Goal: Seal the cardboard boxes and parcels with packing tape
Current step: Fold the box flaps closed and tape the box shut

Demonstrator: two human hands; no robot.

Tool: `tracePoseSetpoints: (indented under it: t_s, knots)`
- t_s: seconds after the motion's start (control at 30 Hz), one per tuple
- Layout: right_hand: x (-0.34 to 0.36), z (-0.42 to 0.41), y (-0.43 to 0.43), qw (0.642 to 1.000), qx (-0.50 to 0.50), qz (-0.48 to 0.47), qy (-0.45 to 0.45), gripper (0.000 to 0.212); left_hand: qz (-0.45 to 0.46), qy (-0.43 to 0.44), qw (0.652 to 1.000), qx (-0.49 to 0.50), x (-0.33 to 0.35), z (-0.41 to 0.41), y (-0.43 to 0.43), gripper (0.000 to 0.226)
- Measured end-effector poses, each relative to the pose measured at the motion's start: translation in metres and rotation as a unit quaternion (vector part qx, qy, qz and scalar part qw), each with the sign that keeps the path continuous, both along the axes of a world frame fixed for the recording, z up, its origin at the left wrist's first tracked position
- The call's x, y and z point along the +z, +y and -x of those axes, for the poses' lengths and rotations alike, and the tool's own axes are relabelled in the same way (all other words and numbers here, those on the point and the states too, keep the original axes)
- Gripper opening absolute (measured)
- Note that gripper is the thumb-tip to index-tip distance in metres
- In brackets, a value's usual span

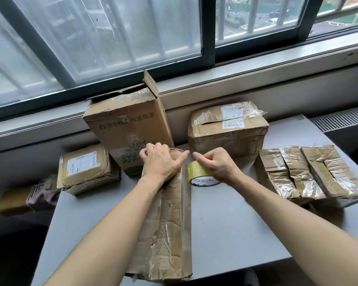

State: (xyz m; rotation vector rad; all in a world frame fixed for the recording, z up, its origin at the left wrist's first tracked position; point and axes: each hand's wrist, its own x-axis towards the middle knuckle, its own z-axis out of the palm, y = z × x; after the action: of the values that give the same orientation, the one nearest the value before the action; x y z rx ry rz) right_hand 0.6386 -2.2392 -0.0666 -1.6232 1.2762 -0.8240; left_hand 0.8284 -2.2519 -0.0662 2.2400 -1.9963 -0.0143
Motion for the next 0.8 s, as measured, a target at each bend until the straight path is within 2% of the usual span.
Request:
tracePoseSetpoints:
  t_s: [0.23,0.4,0.5,0.63,0.8]
  knots:
    - [-0.020,-0.019,0.003,1.000,-0.014,0.000,-0.008,0.064,-0.047,0.003,0.999,-0.016,0.007,-0.002,0.004,0.081]
    - [-0.036,-0.020,0.006,0.999,-0.009,-0.026,-0.037,0.062,-0.063,0.039,0.997,-0.022,0.011,-0.003,0.004,0.066]
    - [-0.051,-0.022,0.012,0.999,-0.012,-0.037,0.010,0.062,-0.051,0.058,0.997,-0.032,0.009,-0.005,0.006,0.059]
    - [-0.046,-0.029,0.010,0.989,0.006,-0.044,0.139,0.063,-0.063,0.068,0.995,-0.036,0.009,-0.005,0.006,0.070]
    - [-0.036,-0.036,0.009,0.985,0.002,-0.035,0.168,0.060,-0.028,0.107,0.993,-0.046,0.007,-0.004,0.009,0.078]
